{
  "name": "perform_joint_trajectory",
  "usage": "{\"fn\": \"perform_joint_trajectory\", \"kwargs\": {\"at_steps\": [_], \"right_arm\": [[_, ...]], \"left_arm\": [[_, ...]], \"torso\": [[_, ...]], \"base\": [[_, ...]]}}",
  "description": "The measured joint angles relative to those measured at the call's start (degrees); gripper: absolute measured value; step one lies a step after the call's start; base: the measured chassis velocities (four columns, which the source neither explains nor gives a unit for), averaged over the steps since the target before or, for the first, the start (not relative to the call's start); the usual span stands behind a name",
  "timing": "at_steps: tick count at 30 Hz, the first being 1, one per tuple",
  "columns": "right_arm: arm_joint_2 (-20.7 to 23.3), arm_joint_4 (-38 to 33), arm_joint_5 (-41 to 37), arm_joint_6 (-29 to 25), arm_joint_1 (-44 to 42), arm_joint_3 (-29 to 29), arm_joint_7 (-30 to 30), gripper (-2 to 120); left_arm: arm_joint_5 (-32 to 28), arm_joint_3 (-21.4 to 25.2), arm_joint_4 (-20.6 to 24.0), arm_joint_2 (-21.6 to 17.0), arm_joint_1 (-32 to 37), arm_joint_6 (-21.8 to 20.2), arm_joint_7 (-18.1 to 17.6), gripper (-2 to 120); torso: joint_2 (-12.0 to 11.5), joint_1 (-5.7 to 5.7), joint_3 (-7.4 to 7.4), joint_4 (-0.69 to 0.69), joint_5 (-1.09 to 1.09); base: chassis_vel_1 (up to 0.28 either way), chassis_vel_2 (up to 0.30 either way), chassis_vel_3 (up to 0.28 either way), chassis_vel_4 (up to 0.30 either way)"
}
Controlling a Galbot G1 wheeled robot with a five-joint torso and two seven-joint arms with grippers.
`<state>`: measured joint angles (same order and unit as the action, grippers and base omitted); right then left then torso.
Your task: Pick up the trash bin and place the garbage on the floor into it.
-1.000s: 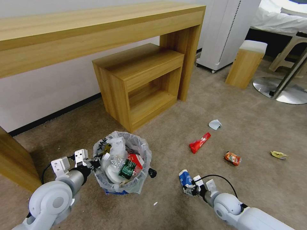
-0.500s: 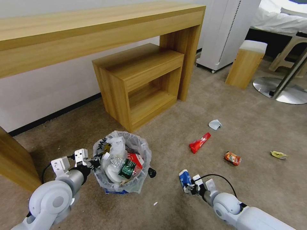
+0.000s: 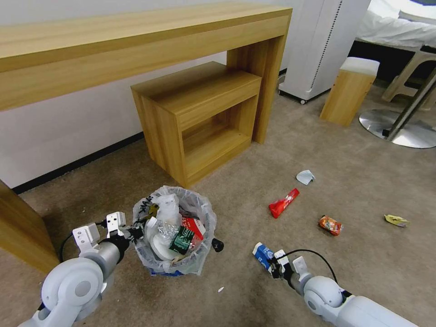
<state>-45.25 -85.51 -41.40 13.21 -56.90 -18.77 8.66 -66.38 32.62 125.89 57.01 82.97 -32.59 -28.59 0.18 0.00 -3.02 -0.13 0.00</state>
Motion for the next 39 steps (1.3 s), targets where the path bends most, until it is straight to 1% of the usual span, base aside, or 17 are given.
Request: {"fn": "perform_joint_trajectory", "kwargs": {"at_steps": [6, 8, 10, 11, 12, 13, 14, 15, 18, 19, 22, 23, 26, 29, 31, 37, 39], "right_arm": [[0.1, 0.46, 0.45, -1.39, -0.01, -0.04, -0.65, 0], [0.37, 0.41, 0.66, -3.43, 0.01, 0.21, -1.75, 0], [0.46, 0.31, 0.66, -4.0, 0.02, 0.37, -2.2, 0], [0.72, -0.07, 0.66, -6.21, 0.01, 0.72, -3.23, 0], [0.72, -0.07, 0.66, -6.21, 0.01, 0.72, -3.23, 0], [0.94, -0.34, 0.56, -7.42, -0.05, 1.03, -4.06, 0], [1.27, -0.77, 0.33, -9.71, -0.23, 1.64, -5.25, 0], [1.27, -0.77, 0.33, -9.71, -0.23, 1.64, -5.25, 0], [1.96, -1.69, -0.15, -16.62, -0.47, 3.3, -8.41, 0], [1.96, -1.69, -0.15, -16.62, -0.47, 3.3, -8.41, 0], [2.69, -4.86, -0.08, -21.88, -0.95, 6.37, -12.48, 0], [2.69, -4.86, -0.08, -21.88, -0.95, 6.37, -12.48, 0], [3.26, -9.04, -0.75, -25.15, -1.08, 8.93, -15.5, 0], [3.53, -10.31, -0.7, -26.7, -0.96, 9.83, -17.3, 0], [4.13, -12.87, -1.79, -28.65, -0.65, 11.11, -19.12, 0], [4.73, -15.63, -4.33, -31.74, 0.37, 11.91, -22.86, 0], [5.19, -17.86, -5.81, -33.89, 1.45, 12.01, -26.49, 0]], "left_arm": [[0.32, -0.14, -0.01, 0.16, 0.21, 0.05, 0.01, 0], [0.45, -0.21, -0.2, 0.17, 0.23, 0.05, 0.06, 0], [0.51, -0.26, -0.3, 0.16, 0.23, 0.05, 0.06, 0], [0.58, -0.33, -0.51, 0.14, 0.22, 0.05, 0.09, 0], [0.58, -0.33, -0.51, 0.14, 0.22, 0.05, 0.09, 0], [0.62, -0.34, -0.62, 0.13, 0.21, 0.05, 0.12, 0], [0.78, -0.4, -0.83, 0.09, 0.18, 0.05, 0.16, 0], [0.78, -0.4, -0.83, 0.09, 0.18, 0.05, 0.16, 0], [0.95, -0.7, -1.19, 0.06, 0.01, 0.05, 0.29, 0], [0.95, -0.7, -1.19, 0.06, 0.01, 0.05, 0.29, 0], [1.09, -1.07, -1.33, 0.2, -0.22, 0.05, 0.38, 0], [1.09, -1.07, -1.33, 0.2, -0.22, 0.05, 0.38, 0], [1.41, -1.34, -1.34, 0.28, -0.21, 0.02, 0.49, 0], [1.43, -1.37, -1.25, 0.29, -0.18, -0.04, 0.51, 0], [1.44, -1.37, -0.91, 0.14, 0.08, -0.2, 0.54, 0], [1.4, -1.43, -0.56, -0.16, 0.26, -0.6, 0.55, 0], [1.33, -1.69, -0.38, -0.35, 0.26, -0.86, 0.55, 0]], "torso": [[0.0, 0.0, 0.0, 0.0, 0.0], [0.0, 0.0, 0.0, 0.0, 0.01], [0.0, 0.0, 0.0, 0.0, 0.0], [0.0, 0.0, 0.0, 0.0, 0.0], [0.0, 0.0, 0.0, 0.0, 0.0], [0.0, 0.0, 0.0, 0.0, 0.0], [0.0, 0.0, 0.0, 0.0, 0.0], [0.0, 0.0, 0.0, 0.0, 0.0], [0.0, 0.0, 0.0, 0.0, 0.0], [0.0, 0.0, 0.0, 0.0, 0.0], [0.0, 0.0, 0.0, 0.0, 0.0], [0.0, 0.0, 0.0, 0.0, 0.0], [0.0, 0.0, 0.0, 0.0, -0.01], [0.0, 0.0, 0.0, 0.0, 0.0], [0.0, 0.0, 0.0, 0.0, 0.0], [0.0, 0.0, 0.0, 0.0, 0.0], [0.0, 0.0, 0.0, 0.0, 0.0]], "base": [[0.0, 0.0, 0.0, 0.0], [0.0, 0.0, 0.0, 0.0], [0.0, 0.0, 0.0, 0.0], [0.0, 0.0, 0.0, 0.0], [0.0, 0.0, 0.0, 0.0], [0.0, 0.0, 0.0, 0.0], [0.0, 0.0, 0.0, 0.0], [0.0, 0.0, 0.0, 0.0], [0.0, 0.0, 0.0, 0.0], [0.0, 0.0, 0.0, 0.0], [0.0, 0.0, 0.0, 0.0], [0.0, 0.0, 0.0, 0.0], [0.0, 0.0, 0.0, 0.0], [0.0, 0.0, 0.0, 0.0], [0.0, 0.0, 0.0, 0.0], [0.0, 0.0, 0.0, 0.0], [0.0, 0.0, 0.0, 0.0]]}}
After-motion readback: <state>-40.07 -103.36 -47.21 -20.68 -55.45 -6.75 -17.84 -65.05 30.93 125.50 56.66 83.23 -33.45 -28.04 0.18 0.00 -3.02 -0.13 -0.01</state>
